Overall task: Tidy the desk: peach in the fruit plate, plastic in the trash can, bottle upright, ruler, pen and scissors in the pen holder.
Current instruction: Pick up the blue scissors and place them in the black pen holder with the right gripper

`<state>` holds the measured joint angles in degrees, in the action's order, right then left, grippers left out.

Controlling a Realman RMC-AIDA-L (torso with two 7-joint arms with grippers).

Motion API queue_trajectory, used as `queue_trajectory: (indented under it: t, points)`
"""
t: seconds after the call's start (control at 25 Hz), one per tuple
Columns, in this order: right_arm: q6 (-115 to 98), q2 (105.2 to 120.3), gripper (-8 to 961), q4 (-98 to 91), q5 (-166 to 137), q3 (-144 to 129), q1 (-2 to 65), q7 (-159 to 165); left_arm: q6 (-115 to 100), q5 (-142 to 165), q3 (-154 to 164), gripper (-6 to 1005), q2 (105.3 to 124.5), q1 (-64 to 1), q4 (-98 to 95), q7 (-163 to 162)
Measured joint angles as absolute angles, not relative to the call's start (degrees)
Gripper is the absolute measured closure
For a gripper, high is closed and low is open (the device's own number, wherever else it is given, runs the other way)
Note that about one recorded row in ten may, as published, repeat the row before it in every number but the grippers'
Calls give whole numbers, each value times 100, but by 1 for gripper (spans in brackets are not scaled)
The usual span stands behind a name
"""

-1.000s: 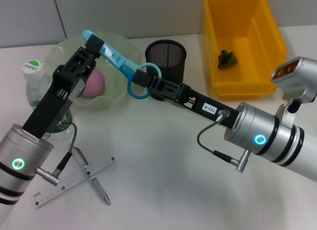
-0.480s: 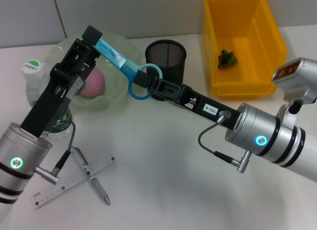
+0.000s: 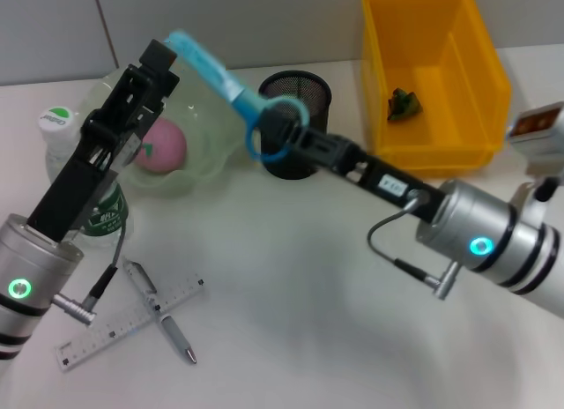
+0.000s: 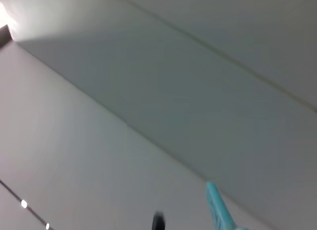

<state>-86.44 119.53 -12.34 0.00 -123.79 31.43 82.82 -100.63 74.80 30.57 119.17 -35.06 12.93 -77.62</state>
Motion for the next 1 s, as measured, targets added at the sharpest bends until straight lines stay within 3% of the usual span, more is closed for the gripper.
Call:
queue_trajectory:
  t: [0.2, 0.28, 0.32, 0.36, 0.52, 0.8, 1.0]
  points:
    - [-8987, 11872, 868, -1027, -38, -11821, 3044, 8020, -10342, 8190, 3079, 226, 11906, -3310, 465, -7748]
    - [-9082, 11786, 867, -877, -52, -11712, 3064, 7925, -10520, 8562, 3098, 229, 11881, -3200, -63, -7736]
    - [-9148, 11653, 867, -736, -75, -11705, 3144, 7778, -10621, 8729, 3137, 231, 11872, -3135, -386, -7714]
    - [-9148, 11653, 867, -736, -75, -11705, 3144, 7778, -10670, 8811, 3169, 231, 11866, -3100, -573, -7695]
    - [-9255, 11242, 868, -605, -410, -11707, 3391, 7652, -10757, 9006, 3921, 231, 11836, -2810, -1702, -7381]
    - [-9388, 10284, 868, -585, -1535, -11699, 4079, 8163, -10404, 9501, 4832, 231, 11810, -2419, -2737, -6690]
    - [-9407, 9792, 867, -412, -2148, -11687, 4626, 8461, -10053, 9909, 4812, 231, 11798, -2409, -2780, -6477]
